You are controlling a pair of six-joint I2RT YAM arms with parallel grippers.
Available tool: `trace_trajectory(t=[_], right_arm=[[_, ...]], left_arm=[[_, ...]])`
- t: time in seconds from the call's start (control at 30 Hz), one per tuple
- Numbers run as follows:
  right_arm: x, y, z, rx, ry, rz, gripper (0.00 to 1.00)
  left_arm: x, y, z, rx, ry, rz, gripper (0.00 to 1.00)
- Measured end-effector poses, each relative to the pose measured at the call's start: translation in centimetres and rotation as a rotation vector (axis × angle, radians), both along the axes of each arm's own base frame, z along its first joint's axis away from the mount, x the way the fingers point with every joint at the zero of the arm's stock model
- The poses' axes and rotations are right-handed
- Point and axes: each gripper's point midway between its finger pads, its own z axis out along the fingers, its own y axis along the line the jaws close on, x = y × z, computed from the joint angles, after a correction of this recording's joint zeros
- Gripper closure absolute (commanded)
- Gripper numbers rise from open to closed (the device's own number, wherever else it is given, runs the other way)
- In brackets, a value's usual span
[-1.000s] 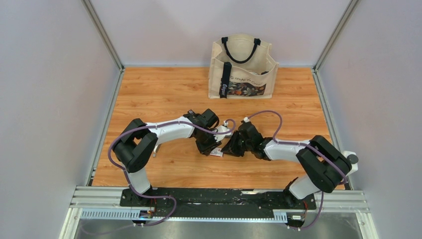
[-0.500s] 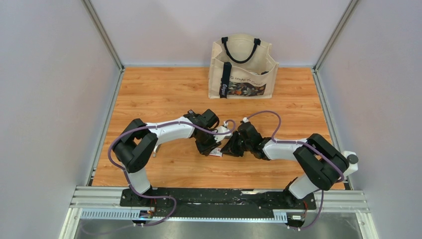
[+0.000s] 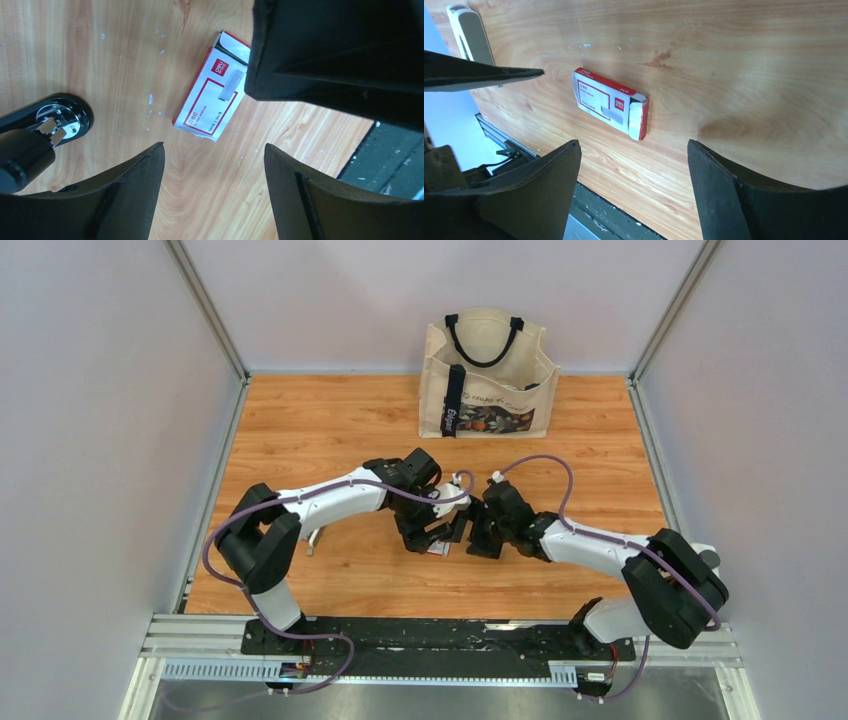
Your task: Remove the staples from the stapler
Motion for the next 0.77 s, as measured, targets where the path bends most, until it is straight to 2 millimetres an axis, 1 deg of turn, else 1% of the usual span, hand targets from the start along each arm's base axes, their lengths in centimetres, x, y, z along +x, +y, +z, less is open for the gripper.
trace_trajectory(t=[0.07,0.17,0.2,0.3,0.37,0.5,0.63,0.77], right_arm=[[-0.2,-0.4,0.3,-0.018,-0.002,0.011,0.17],[-0.5,-1.7,0.7,-0.052,-0.003,0.012,0.05],[-0.6,-2.2,1.0,-0.062,-0.009,0.01,0.0],[-0.3,-3.5,2.5,-0.095,-0.05,0.009,0.0],[0.3,-4.0,3.7,-0.122,-0.087,0.014,0.0],[1.7,-4.7,6.3,-0.178,-0.162,0.03,0.0],[2.9,-5.3,8.5,-0.227,-0.22,0.047,0.0],[3.9,-5.7,11.0,-0.266,-0.28,0.064,0.0]], left_arm=[[0.1,0.0,0.8,-0.014,0.009,0.008,0.18],[0.4,0.5,2.4,-0.044,0.023,0.03,0.18],[0.6,0.7,3.2,-0.061,0.029,0.043,0.18],[1.6,1.8,5.9,-0.112,0.023,0.091,0.18],[2.7,3.1,8.1,-0.155,0.0,0.141,0.17],[3.9,5.7,11.6,-0.211,-0.061,0.217,0.17],[3.9,8.0,13.9,-0.244,-0.114,0.278,0.17],[3.4,10.2,15.0,-0.264,-0.155,0.337,0.16]])
